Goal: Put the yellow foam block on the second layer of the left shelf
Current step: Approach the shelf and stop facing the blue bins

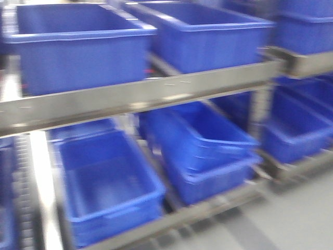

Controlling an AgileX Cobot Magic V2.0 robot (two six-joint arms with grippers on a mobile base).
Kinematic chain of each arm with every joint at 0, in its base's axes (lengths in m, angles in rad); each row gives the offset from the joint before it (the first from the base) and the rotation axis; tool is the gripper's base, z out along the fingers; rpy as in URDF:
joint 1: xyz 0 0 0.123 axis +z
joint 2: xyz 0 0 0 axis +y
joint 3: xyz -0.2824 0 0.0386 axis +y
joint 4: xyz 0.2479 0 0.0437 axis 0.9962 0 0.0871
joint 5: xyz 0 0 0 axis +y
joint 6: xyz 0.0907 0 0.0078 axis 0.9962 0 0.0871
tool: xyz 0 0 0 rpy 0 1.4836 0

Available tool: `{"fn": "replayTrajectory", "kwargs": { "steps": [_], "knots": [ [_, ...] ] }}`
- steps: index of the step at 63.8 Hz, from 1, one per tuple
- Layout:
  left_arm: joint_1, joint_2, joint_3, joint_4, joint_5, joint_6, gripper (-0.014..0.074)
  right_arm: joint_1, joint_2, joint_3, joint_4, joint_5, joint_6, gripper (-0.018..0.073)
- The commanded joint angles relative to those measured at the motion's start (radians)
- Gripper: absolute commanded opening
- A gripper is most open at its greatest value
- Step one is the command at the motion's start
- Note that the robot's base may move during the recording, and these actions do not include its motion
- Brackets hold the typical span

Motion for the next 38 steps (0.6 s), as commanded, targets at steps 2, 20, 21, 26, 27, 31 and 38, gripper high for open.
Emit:
{"fn": "replayTrajectory", "kwargs": {
  "steps": [2,20,21,26,27,31,38],
  "knots": [
    [0.0,-0.02,0.027,-0.006,-0.081,-0.003,0.0124,-0.005,0.007,-0.031,-0.007,-0.09,-0.009,0.0465],
    [0.0,-0.02,0.027,-0.006,-0.081,-0.003,0.0124,-0.005,0.007,-0.031,-0.007,-0.09,-0.009,0.0465],
    [0.0,-0.02,0.027,-0.006,-0.081,-0.003,0.0124,-0.005,0.007,-0.031,-0.007,-0.09,-0.009,0.0465],
    [0.0,-0.02,0.027,-0.006,-0.081,-0.003,0.0124,-0.005,0.007,-0.031,-0.007,-0.09,-0.009,0.0465],
    [0.0,-0.02,0.027,-0.006,-0.081,-0.003,0.0124,-0.005,0.007,-0.031,-0.007,-0.09,-0.009,0.0465],
    [0.0,-0.02,0.027,-0.006,-0.081,-0.003,0.0124,-0.005,0.007,-0.031,-0.007,-0.09,-0.009,0.0465],
    [0.0,-0.02,0.027,-0.006,-0.081,-0.003,0.0124,-0.005,0.007,-0.031,-0.007,-0.09,-0.009,0.0465]
  ]
}}
